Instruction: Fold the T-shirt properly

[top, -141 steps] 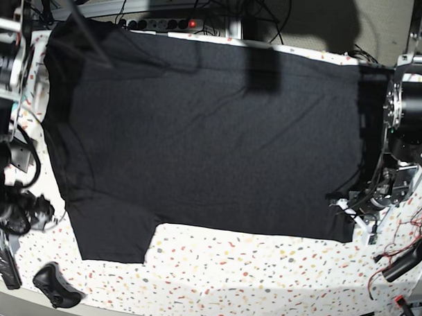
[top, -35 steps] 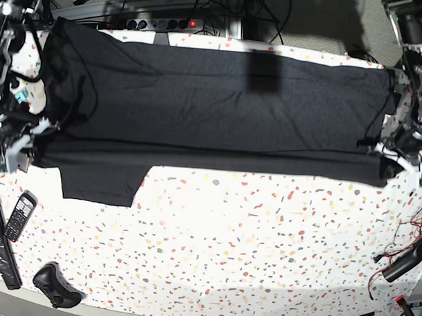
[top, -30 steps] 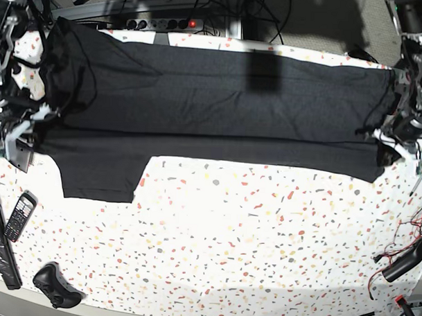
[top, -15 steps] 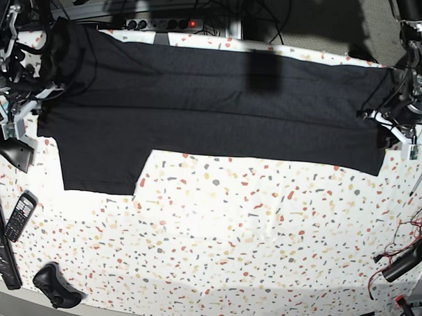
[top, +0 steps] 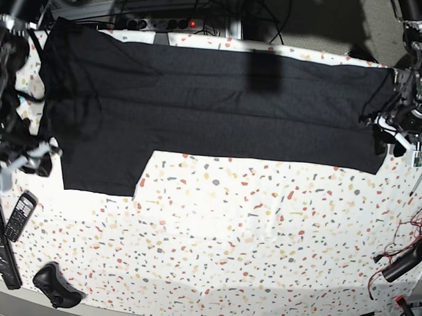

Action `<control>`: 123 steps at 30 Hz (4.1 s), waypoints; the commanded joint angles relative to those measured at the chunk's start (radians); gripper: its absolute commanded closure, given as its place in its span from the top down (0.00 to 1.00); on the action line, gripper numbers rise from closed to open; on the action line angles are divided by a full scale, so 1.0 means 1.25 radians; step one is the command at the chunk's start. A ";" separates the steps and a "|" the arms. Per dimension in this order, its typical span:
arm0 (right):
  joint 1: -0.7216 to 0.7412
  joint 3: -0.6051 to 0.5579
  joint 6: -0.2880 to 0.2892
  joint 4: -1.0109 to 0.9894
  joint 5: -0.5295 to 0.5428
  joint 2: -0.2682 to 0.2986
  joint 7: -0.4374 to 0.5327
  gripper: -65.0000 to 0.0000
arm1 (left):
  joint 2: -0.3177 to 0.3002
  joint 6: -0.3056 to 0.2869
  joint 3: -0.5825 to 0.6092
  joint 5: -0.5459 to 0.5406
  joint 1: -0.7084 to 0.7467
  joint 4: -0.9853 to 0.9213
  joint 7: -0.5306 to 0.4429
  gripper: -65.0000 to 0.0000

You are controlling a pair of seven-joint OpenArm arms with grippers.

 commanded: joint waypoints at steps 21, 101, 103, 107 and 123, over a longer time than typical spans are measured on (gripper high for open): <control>0.515 -0.339 -0.047 -0.772 -0.192 0.011 -0.065 0.32 | -0.006 0.000 -0.004 -0.010 -0.006 0.026 -0.017 0.40; -0.264 -0.338 0.086 0.345 0.157 -0.121 -0.257 0.37 | -0.051 -0.001 -0.004 -0.132 -0.004 0.026 0.046 0.40; -0.264 -0.334 0.086 0.345 0.157 -0.121 -0.258 0.37 | -0.076 -0.001 -0.004 -0.182 -0.004 0.025 0.082 0.40; -0.265 -0.314 0.086 0.345 0.156 -0.121 -0.262 0.37 | -0.103 -0.018 -0.030 -0.244 -0.002 0.023 0.152 0.40; -0.265 -0.192 0.086 0.345 0.184 -0.122 -0.273 0.37 | -0.101 -0.205 -0.216 -0.519 0.094 -0.127 0.271 0.40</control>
